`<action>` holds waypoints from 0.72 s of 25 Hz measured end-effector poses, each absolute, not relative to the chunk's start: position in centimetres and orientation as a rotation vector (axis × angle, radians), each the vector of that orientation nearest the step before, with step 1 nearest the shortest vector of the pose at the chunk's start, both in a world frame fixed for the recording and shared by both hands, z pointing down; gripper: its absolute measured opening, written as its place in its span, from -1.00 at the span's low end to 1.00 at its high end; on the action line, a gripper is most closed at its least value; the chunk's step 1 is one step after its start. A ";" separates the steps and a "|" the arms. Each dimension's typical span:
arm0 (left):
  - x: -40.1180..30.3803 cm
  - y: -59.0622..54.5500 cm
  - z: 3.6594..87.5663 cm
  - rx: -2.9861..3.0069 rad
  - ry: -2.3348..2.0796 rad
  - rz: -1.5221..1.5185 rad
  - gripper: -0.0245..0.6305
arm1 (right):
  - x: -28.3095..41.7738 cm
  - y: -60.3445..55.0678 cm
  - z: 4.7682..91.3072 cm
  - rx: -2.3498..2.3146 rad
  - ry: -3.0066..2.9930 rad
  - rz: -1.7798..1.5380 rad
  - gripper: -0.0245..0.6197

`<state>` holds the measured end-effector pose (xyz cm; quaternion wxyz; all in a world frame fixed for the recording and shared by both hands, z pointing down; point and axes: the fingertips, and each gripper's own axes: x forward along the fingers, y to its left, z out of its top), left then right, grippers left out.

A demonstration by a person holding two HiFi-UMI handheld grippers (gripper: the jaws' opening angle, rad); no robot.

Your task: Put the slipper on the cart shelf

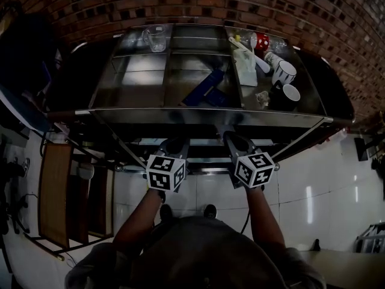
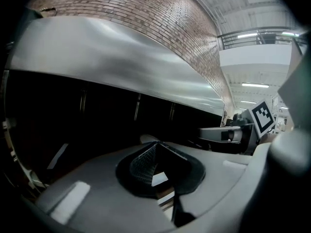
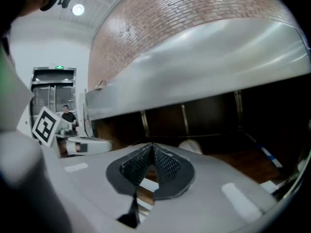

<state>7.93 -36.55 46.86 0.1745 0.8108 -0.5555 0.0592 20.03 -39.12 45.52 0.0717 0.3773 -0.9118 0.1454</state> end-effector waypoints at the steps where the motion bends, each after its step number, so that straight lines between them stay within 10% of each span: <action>1: 7.9 -36.5 46.7 2.303 -1.571 0.166 -0.90 | 19.7 -38.8 45.0 1.117 -2.753 0.434 -0.92; 18: 7.0 -35.8 44.8 2.328 -1.572 0.137 -0.90 | 17.1 -36.6 42.8 0.996 -2.824 0.408 -0.92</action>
